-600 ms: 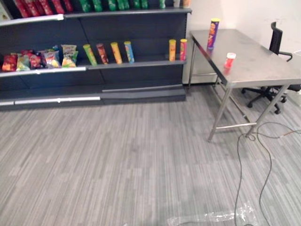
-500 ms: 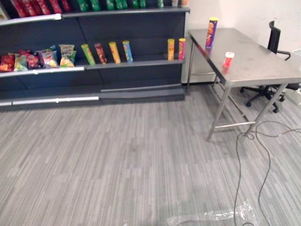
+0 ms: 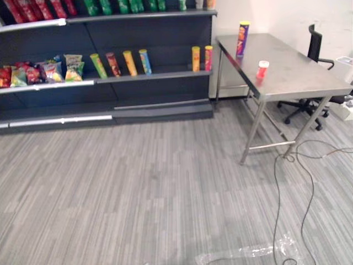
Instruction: Put the gum and the chips on the shelf.
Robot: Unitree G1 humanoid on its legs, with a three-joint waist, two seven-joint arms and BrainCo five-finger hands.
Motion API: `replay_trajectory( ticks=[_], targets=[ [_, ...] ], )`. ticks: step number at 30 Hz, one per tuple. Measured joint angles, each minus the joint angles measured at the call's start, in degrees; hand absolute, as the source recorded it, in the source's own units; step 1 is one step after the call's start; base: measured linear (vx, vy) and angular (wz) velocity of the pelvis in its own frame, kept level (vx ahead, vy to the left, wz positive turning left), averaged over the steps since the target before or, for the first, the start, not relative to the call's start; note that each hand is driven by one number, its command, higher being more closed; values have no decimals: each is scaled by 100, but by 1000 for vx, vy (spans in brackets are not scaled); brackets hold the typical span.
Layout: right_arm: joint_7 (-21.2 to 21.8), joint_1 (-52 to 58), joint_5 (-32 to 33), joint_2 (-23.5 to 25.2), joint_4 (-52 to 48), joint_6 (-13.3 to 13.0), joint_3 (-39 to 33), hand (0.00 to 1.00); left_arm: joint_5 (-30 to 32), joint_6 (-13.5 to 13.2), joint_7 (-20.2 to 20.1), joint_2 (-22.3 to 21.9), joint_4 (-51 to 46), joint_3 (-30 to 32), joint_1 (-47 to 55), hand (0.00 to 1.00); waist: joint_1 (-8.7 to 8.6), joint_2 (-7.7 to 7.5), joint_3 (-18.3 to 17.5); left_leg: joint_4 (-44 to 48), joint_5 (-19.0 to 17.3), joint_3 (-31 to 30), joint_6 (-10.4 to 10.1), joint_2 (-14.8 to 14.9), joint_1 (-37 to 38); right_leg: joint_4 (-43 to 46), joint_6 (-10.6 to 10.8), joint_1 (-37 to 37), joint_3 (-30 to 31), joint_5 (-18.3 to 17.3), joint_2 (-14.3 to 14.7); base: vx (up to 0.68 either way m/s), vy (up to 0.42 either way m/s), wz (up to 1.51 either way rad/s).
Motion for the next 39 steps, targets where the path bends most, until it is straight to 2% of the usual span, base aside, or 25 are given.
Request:
replay_trajectory(
  ticks=[2,3,5,7,16,22,25,27,30,32,34,35,37,39],
  targets=[
    [-42,-2,-107,-6,-32,71,-1,0,3,17,0,2,0,2,-2,0,1,-4,0,1,-10,32,-16,0,8,0,0,1,3,0,0,10,-24,-6],
    [-25,-11,-108,-16,-39,261,-3,0,9,38,2,4,0,12,-7,0,2,-7,1,2,-13,63,-20,0,9,-1,1,1,3,1,-2,1,-19,-6],
    [86,-53,-79,-42,-37,408,-7,0,16,82,4,4,2,40,-18,0,2,-11,4,3,-16,74,-24,-1,11,0,2,2,1,1,-3,-3,-13,-2],
    [171,-61,-46,-54,-37,478,-11,0,17,101,8,4,3,42,-28,0,7,-10,5,4,-17,73,-26,-4,10,0,3,5,-8,0,-9,-9,-16,0],
    [712,-55,218,-53,-31,533,-134,0,116,115,64,-2,2,95,-33,0,10,-15,13,20,-16,62,-24,-1,4,11,9,13,-64,-5,-18,-48,-30,2],
    [943,-35,468,-47,-31,515,-127,0,360,64,316,-4,-4,98,-35,0,8,-30,21,28,-16,52,-24,1,2,13,7,16,-95,-5,-20,-28,-26,1],
    [1008,-38,468,-36,-31,516,-126,0,738,-167,826,-35,-6,120,-32,0,10,-65,43,29,-16,50,-24,1,2,13,7,17,-105,-5,-21,0,0,0],
    [984,-41,470,-15,-32,517,-127,0,1021,-327,1421,-96,-8,202,-31,0,10,-99,64,43,-17,44,-26,-2,2,19,7,25,-121,-5,-27,0,0,0],
    [947,-45,472,18,-33,519,-128,0,1019,-401,1691,-122,-12,269,-33,0,10,-133,99,112,-34,28,-51,-7,-2,30,7,55,-149,-5,-42,-24,-14,3],
    [910,-45,479,28,-33,525,-129,0,1018,-401,1729,-121,-13,276,-38,0,9,-144,116,126,-34,-27,-51,-7,-6,70,2,47,-178,-12,-48,-46,-24,8],
    [884,-55,632,60,-35,530,-161,0,1005,-400,1671,-120,-18,328,-61,0,8,-173,201,225,-58,-72,-78,-7,-40,286,-29,-14,-233,-126,-82,-73,-30,14],
    [855,-59,692,83,-36,529,-180,0,1005,-399,1615,-117,-20,372,-82,0,8,-126,259,321,-74,-84,-93,-6,-105,451,-47,-74,-273,-212,-111,-80,-29,15],
    [815,-67,704,90,-37,530,-183,0,1002,-392,1569,-119,-53,434,-81,0,9,-177,280,452,-109,-107,-75,1,-231,715,-79,-229,-313,-337,-142,-65,-27,14],
    [771,-111,810,161,-39,526,-302,0,1003,-387,1529,-137,-79,649,-86,0,-10,-204,409,1038,-368,-212,-72,29,-521,1382,-128,-512,-430,-693,-246,-78,-30,26]
  ],
)
